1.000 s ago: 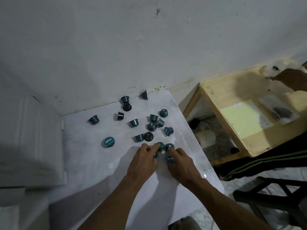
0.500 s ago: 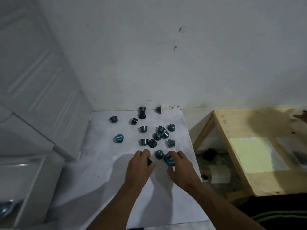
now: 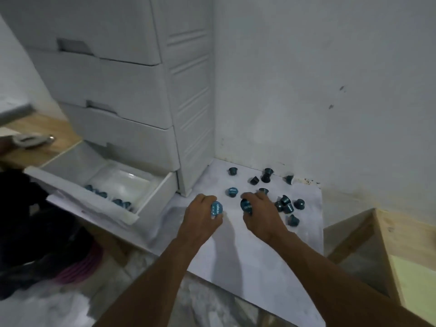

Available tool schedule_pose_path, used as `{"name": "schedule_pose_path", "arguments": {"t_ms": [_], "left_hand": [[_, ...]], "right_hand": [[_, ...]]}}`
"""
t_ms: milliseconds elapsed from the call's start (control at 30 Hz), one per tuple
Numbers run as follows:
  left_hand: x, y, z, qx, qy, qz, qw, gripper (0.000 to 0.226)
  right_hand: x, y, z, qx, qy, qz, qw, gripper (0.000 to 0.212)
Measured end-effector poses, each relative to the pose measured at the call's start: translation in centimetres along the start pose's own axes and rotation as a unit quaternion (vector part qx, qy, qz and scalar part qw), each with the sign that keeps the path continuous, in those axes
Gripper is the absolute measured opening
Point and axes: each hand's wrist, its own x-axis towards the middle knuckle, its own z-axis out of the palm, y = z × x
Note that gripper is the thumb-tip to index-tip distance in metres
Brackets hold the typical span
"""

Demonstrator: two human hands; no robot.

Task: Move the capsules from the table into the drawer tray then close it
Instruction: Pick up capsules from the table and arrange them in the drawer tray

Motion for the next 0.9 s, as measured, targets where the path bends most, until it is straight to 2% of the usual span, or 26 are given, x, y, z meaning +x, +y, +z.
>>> {"name": "schedule_pose_path", "arguments": {"t_ms": [167,367,633,900], "left_hand": [[0.1,-3.8,-6.7,0.018,0.071,-0.007,0.997,0.033],[-1.3,-10.4,-15.1,0.048,0.117,0.017,0.992,0.037],[-3.1,-19.5,-23.4,0.06,0.118,0.007,0.991,0.041],[-0.3,-24.2,-24.8,0.06,0.103,-0.01,0.993,0.042]], "right_hand": [[2.0,-7.9,1.2,0.024,0.031,-0.079,0.996,0.043],[3.2,-18.0,4.5,0.043,0.053,-0.105,0.992,0.041],[4.2,-28.8,10.7,0.056,0.052,-0.114,0.99,0.041],[8.1,-32.5,13.9,0.046,0.043,-0.112,0.992,0.043]]}}
